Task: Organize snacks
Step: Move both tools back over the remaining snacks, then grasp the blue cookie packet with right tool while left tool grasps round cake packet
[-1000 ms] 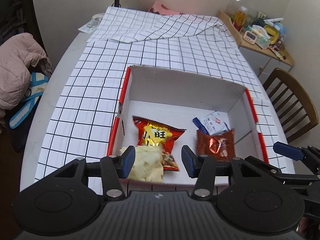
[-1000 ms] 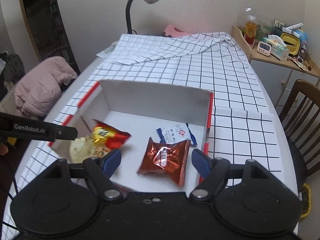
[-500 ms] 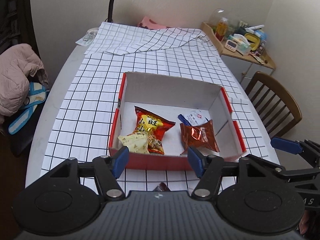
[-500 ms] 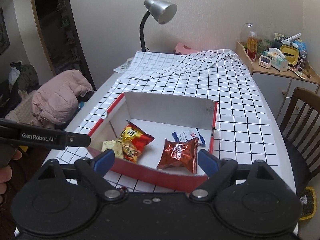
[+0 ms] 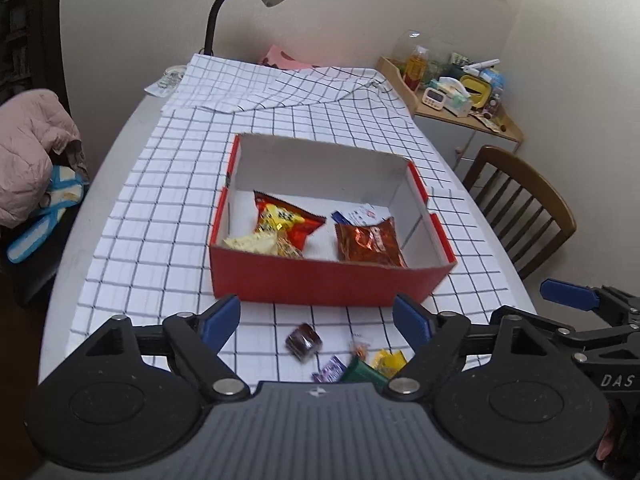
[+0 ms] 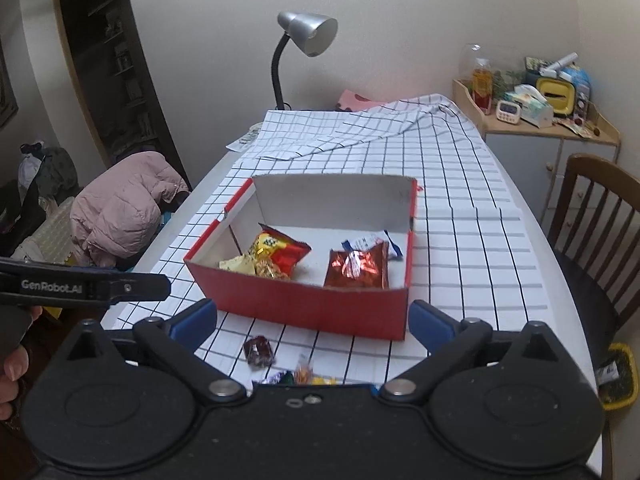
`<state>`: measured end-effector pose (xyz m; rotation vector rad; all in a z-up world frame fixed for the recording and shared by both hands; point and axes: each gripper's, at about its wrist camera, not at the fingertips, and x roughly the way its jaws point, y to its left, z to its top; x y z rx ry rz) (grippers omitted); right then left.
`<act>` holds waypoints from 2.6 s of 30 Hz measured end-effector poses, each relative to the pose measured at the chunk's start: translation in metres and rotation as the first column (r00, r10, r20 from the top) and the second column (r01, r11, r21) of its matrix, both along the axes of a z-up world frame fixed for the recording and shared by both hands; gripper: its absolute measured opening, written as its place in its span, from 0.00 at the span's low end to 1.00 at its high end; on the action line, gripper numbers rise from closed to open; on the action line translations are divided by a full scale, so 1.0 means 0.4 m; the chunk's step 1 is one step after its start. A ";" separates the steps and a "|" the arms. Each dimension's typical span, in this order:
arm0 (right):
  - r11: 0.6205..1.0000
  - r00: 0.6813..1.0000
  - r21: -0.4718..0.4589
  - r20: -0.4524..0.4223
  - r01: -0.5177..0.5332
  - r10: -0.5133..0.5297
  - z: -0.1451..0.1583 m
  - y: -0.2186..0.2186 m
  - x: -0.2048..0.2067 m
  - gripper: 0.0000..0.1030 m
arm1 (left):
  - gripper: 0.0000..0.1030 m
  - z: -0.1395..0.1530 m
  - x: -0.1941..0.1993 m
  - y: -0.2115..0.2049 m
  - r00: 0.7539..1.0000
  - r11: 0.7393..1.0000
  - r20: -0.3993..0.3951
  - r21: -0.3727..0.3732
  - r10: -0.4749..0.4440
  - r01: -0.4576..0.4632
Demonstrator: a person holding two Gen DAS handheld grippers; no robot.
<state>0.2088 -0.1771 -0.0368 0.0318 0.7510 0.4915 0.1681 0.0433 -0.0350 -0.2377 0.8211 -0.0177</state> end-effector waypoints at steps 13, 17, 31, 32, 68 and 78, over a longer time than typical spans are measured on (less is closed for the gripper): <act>0.986 0.969 0.031 -0.195 0.164 -0.155 -0.135 -0.073 -0.032 0.99 | 0.85 -0.154 -0.023 -0.036 0.990 1.000 -0.138 -0.006 -0.014 0.013; 0.977 0.944 0.011 -0.261 0.213 -0.203 -0.185 -0.080 -0.013 0.98 | 0.85 -0.214 -0.018 -0.048 0.979 1.000 -0.204 -0.008 -0.005 0.003; 0.941 0.836 -0.037 -0.447 0.337 -0.318 -0.326 -0.086 0.078 0.89 | 0.85 -0.339 0.027 -0.088 0.946 0.999 -0.322 0.016 -0.024 0.031; 0.937 0.828 -0.035 -0.457 0.347 -0.324 -0.333 -0.087 0.082 0.89 | 0.85 -0.344 0.031 -0.089 0.944 1.000 -0.329 0.008 -0.024 0.029; 0.933 0.833 -0.008 -0.447 0.360 -0.326 -0.338 -0.100 0.059 0.33 | 0.38 -0.365 0.025 -0.082 0.936 0.997 -0.348 -0.069 -0.058 0.036; 0.936 0.857 0.047 -0.421 0.348 -0.298 -0.287 -0.111 0.004 0.30 | 0.35 -0.351 -0.016 -0.030 0.937 0.994 -0.349 -0.106 -0.014 -0.024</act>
